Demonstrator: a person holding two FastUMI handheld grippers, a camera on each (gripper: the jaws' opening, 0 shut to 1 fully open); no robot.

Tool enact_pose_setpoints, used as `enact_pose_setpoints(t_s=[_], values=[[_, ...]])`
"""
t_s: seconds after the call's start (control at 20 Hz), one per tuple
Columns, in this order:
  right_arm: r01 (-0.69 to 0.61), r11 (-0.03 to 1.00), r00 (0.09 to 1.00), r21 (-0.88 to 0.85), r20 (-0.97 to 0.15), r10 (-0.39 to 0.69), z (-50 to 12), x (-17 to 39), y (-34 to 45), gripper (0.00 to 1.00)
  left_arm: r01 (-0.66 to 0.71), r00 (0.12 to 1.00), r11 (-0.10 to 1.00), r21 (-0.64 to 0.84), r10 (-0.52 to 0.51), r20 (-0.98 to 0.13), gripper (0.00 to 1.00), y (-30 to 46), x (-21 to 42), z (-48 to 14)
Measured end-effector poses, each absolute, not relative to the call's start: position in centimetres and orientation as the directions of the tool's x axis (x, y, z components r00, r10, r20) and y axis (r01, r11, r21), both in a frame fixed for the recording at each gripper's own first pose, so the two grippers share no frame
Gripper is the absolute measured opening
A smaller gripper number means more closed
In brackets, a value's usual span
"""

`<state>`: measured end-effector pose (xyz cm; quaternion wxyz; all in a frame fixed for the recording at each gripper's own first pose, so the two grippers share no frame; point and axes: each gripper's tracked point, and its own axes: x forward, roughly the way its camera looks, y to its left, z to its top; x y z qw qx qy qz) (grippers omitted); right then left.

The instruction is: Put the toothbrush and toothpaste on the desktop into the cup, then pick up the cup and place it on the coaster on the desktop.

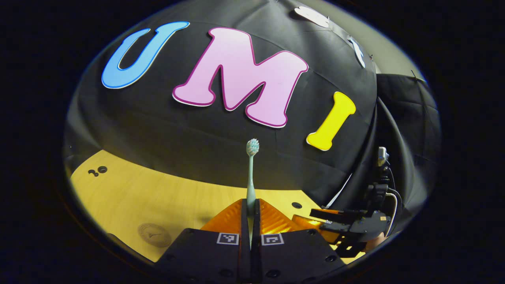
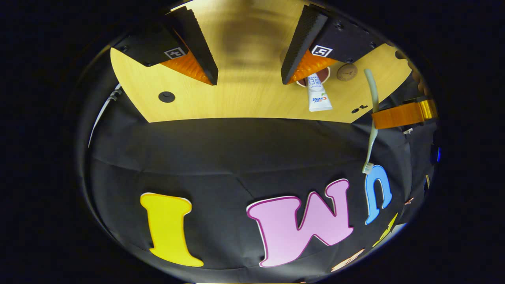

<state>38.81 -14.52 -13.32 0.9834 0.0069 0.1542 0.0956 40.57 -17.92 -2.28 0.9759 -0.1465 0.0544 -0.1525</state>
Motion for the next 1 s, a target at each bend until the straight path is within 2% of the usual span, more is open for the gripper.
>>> enact_pose_setpoints(t_s=[0.25, 0.45, 0.8, 1.0], values=[[-0.133, 0.991, 0.935, 0.012, -0.331, 0.129, -14.3, 37.6, -17.1, 0.98, 0.302, 0.947, 0.918, -0.255, -0.320, -0.031, 0.06, -19.9, 44.5, -3.8], [-0.101, 0.993, 0.930, 0.056, -0.350, 0.115, -15.1, 37.1, -17.6, 0.98, 0.323, 0.945, 0.922, -0.215, -0.326, 0.018, 0.06, -21.4, 46.6, -4.5], [-0.068, 0.998, 0.929, 0.013, -0.364, 0.068, -15.8, 37.2, -19.4, 0.98, 0.332, 0.943, 0.922, -0.200, -0.331, 0.035, 0.07, -22.3, 47.5, -6.9], [-0.064, 0.998, 0.925, 0.004, -0.376, 0.061, -16.1, 37.2, -19.6, 0.98, 0.325, 0.945, 0.926, -0.193, -0.325, 0.033, 0.11, -22.4, 47.2, -7.8]])
